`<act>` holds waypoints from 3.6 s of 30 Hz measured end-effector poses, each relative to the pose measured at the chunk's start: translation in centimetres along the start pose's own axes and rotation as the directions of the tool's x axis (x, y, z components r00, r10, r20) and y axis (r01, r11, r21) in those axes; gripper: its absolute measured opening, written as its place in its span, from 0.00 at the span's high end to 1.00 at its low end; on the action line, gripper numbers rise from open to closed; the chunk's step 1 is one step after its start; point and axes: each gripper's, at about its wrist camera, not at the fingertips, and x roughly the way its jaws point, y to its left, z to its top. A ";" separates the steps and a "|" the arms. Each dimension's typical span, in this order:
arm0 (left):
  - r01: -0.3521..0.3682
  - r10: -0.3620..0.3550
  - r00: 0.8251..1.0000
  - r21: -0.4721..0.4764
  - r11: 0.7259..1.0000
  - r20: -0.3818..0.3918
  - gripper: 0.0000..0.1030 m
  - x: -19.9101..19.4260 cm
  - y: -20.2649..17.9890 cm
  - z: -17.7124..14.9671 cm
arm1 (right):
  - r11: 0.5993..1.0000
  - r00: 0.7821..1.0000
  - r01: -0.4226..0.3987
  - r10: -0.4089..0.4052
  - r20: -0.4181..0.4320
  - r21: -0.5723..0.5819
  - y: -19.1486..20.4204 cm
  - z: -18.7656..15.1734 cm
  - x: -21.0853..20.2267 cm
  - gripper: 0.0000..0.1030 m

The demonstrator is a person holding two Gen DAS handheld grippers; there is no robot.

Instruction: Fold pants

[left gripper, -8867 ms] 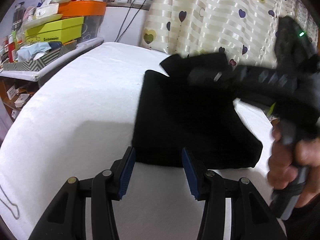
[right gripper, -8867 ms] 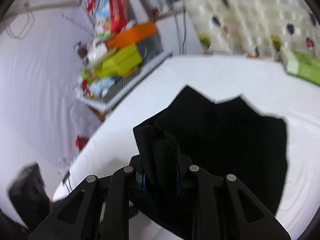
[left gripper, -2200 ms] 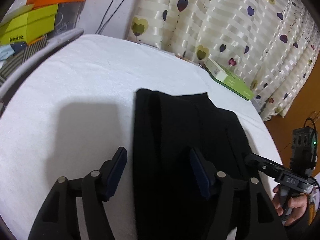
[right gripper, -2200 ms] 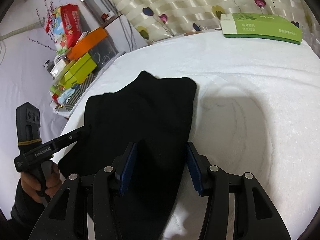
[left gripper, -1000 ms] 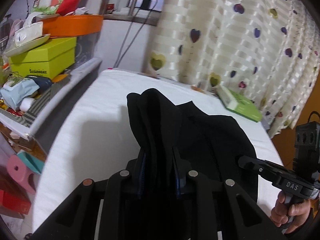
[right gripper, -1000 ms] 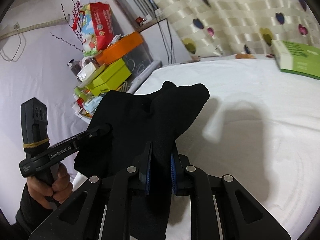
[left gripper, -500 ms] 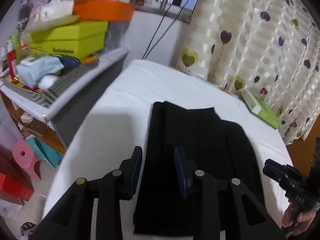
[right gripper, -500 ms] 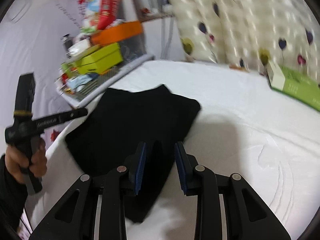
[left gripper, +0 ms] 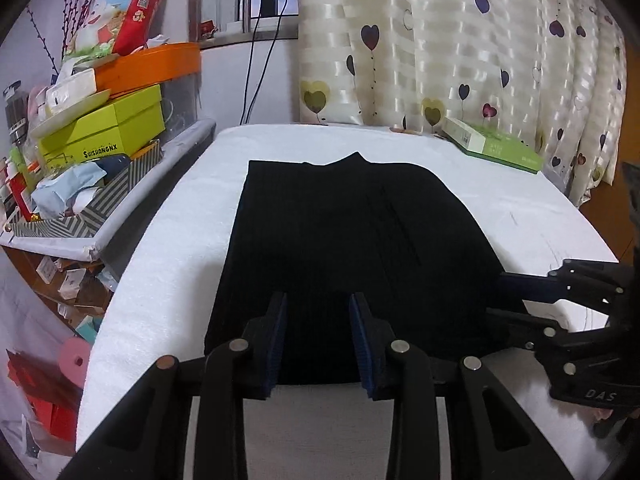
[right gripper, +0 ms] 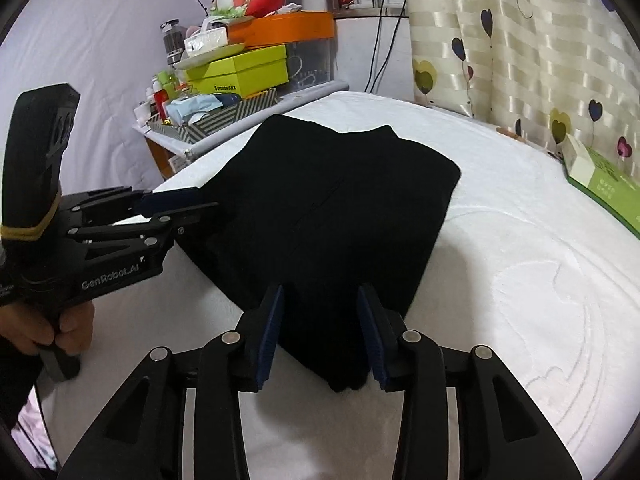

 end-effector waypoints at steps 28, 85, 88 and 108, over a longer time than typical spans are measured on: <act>-0.111 0.104 0.990 -0.073 0.991 -0.092 0.66 -3.6 -3.6 -5.2 | 0.997 0.995 0.072 -0.072 -0.069 -0.002 1.8 -4.8 -2.5 0.57; -0.159 0.151 0.979 -0.052 0.986 -0.141 0.60 -2.6 -3.7 -5.4 | 0.996 0.991 0.090 -0.091 -0.095 -0.023 2.2 -5.0 -1.8 0.55; -0.158 0.149 0.979 -0.054 0.986 -0.141 0.60 -2.6 -3.7 -5.4 | 0.996 0.991 0.089 -0.091 -0.095 -0.023 2.2 -4.9 -1.8 0.55; -0.160 0.152 0.978 -0.051 0.986 -0.141 0.60 -2.6 -3.8 -5.4 | 0.996 0.991 0.090 -0.091 -0.095 -0.023 2.2 -4.9 -1.8 0.55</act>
